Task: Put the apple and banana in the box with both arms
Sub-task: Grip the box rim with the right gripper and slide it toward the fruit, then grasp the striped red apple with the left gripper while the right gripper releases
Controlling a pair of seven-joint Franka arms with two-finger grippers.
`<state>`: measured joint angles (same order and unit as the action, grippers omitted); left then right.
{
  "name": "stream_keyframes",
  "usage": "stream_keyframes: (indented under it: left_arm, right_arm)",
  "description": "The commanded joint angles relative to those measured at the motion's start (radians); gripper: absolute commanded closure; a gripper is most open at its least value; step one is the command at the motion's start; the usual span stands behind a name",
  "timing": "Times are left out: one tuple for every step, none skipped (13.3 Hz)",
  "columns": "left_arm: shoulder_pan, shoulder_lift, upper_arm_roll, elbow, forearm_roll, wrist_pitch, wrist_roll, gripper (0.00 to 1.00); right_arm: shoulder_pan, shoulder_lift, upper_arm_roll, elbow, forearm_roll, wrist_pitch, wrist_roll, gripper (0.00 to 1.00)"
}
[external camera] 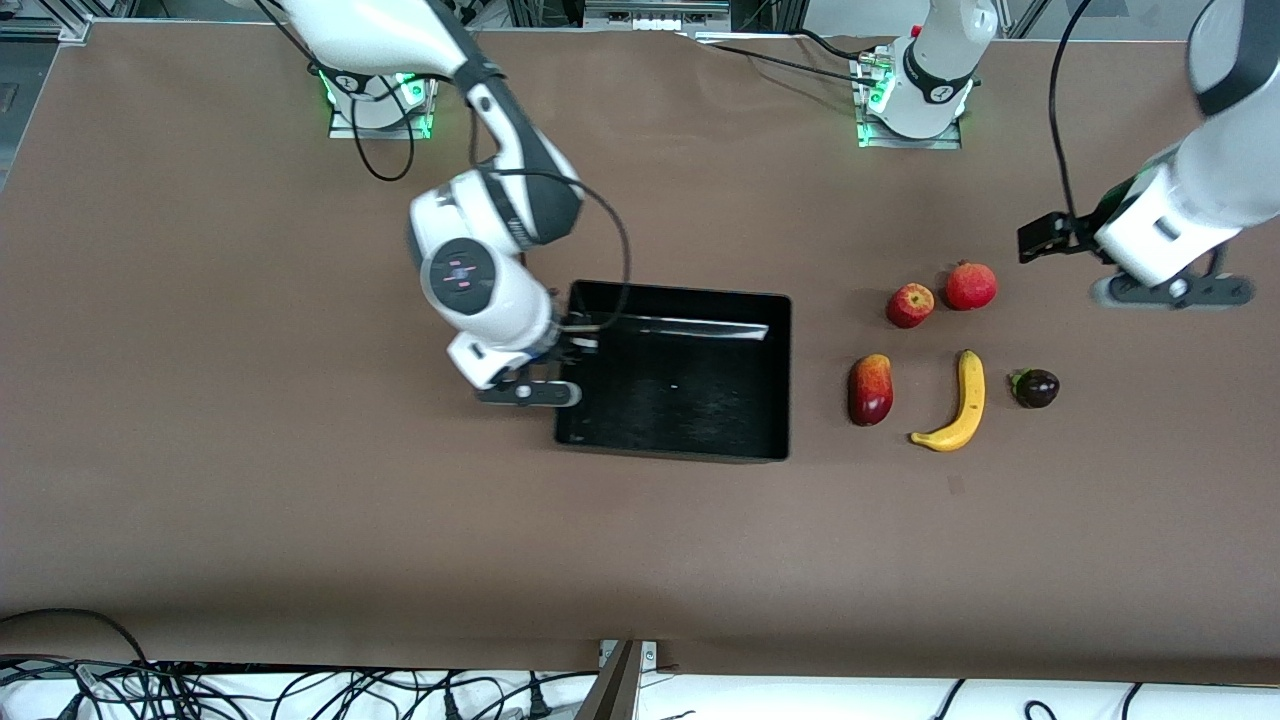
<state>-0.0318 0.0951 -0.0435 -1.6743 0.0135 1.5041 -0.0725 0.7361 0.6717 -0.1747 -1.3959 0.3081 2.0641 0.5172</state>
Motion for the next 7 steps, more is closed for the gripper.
stream_keyframes:
  left_arm:
    - [0.0,0.141,-0.003,0.022,0.033,-0.022,0.002,0.0]
    - [0.004,0.173,-0.004,-0.004,0.033,0.013,0.003,0.0]
    - [0.003,0.176,-0.01,-0.068,0.031,0.086,0.004,0.0]
    - [-0.006,0.173,-0.012,-0.134,0.032,0.155,0.004,0.0]
    - [-0.008,0.173,-0.012,-0.193,0.033,0.23,0.004,0.0]
    - [-0.01,0.172,-0.013,-0.259,0.033,0.311,0.004,0.0]
    - [-0.014,0.164,-0.018,-0.333,0.033,0.393,0.004,0.0]
  right_arm:
    - [0.034,0.089,-0.003,0.087,0.037,0.072,0.064,1.0]
    - [0.039,0.109,0.015,0.089,0.039,0.12,0.081,1.0]
    - [0.039,0.133,0.038,0.098,0.037,0.163,0.105,1.0]
    - [0.039,0.156,0.052,0.11,0.037,0.186,0.119,1.0]
    - [0.043,0.17,0.053,0.118,0.037,0.2,0.126,1.0]
    - [0.051,0.175,0.054,0.121,0.037,0.214,0.139,1.0]
    - [0.054,0.178,0.054,0.118,0.035,0.215,0.141,1.0]
